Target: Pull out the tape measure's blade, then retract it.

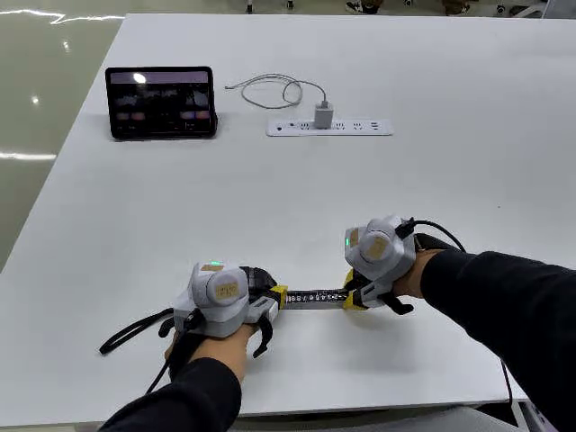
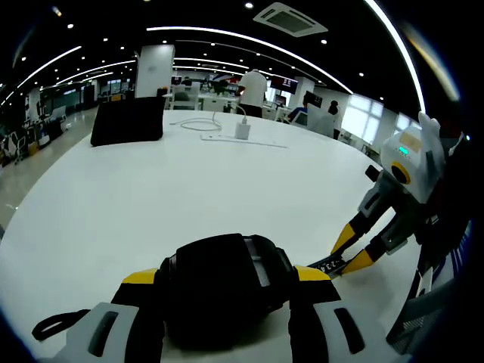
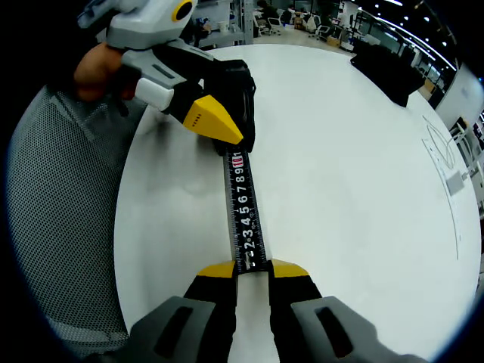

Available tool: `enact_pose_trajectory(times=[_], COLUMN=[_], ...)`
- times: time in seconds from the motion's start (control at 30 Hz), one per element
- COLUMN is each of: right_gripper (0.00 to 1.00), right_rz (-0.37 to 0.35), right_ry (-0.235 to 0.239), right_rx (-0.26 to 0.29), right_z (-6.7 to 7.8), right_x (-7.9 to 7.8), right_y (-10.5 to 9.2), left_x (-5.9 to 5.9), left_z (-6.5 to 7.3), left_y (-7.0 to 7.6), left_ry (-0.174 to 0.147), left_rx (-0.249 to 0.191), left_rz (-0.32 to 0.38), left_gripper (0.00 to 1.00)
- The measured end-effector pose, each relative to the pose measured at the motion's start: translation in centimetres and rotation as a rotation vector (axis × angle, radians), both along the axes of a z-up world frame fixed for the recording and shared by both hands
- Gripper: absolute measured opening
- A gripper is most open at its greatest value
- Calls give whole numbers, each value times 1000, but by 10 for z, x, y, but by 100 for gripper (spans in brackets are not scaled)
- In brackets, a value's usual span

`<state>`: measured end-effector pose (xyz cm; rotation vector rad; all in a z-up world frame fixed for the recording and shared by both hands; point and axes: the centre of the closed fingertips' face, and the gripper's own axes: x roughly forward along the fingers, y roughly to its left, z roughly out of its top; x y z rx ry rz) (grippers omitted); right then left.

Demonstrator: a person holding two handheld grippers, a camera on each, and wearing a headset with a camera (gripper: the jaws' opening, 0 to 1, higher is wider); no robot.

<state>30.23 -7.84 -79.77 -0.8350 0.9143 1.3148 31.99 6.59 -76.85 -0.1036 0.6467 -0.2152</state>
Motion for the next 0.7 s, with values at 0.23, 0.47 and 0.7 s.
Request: enact_pose_trajectory(times=[0.23, 0.47, 0.7], right_gripper=[11, 11, 11], right_rz=[-2, 0, 3], right_ry=[3, 2, 2], right_rx=[7, 14, 18], right_z=[0, 0, 0], right_x=[0, 1, 1], right_y=[3, 6, 9], left_x=[0, 0, -1], left_z=[0, 0, 0], left_y=[0, 0, 0], left_ry=[0, 0, 0], left_rx=[0, 0, -1], left_rz=[0, 1, 1], left_gripper=[63, 63, 63])
